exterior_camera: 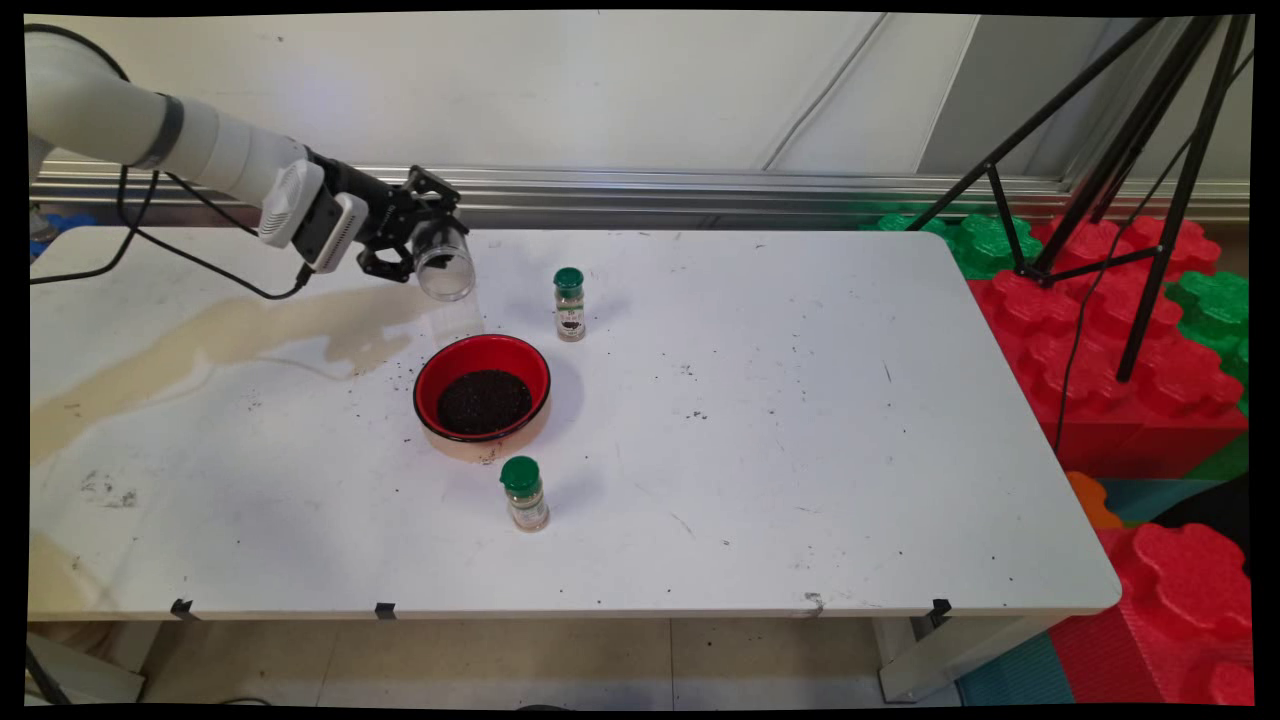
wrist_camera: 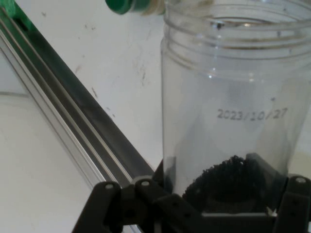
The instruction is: Pour the black seasoning powder in the red bowl
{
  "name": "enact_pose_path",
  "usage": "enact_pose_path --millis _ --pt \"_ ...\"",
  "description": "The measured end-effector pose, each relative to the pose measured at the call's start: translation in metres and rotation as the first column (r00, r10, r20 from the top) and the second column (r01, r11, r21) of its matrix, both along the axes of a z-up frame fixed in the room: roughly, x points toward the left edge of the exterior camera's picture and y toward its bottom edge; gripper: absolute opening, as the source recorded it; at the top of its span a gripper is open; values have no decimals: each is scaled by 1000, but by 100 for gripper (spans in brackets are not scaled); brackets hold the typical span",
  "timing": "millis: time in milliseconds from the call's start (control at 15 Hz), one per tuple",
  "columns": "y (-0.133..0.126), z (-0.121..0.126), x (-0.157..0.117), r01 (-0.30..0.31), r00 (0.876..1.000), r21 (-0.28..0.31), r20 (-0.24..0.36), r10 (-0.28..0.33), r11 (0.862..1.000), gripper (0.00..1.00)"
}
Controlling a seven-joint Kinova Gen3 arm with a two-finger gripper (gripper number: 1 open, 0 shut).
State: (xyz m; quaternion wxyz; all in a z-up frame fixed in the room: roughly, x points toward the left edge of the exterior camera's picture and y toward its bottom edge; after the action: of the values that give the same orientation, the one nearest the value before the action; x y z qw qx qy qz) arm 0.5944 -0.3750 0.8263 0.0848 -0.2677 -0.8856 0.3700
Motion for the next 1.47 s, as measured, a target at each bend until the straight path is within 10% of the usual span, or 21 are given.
enact_pose_path --millis 800,1467 --pt "-3 -5 -19 128 991 -29 30 -127 991 0" --pt "1 -6 -25 288 954 -82 110 -279 954 0"
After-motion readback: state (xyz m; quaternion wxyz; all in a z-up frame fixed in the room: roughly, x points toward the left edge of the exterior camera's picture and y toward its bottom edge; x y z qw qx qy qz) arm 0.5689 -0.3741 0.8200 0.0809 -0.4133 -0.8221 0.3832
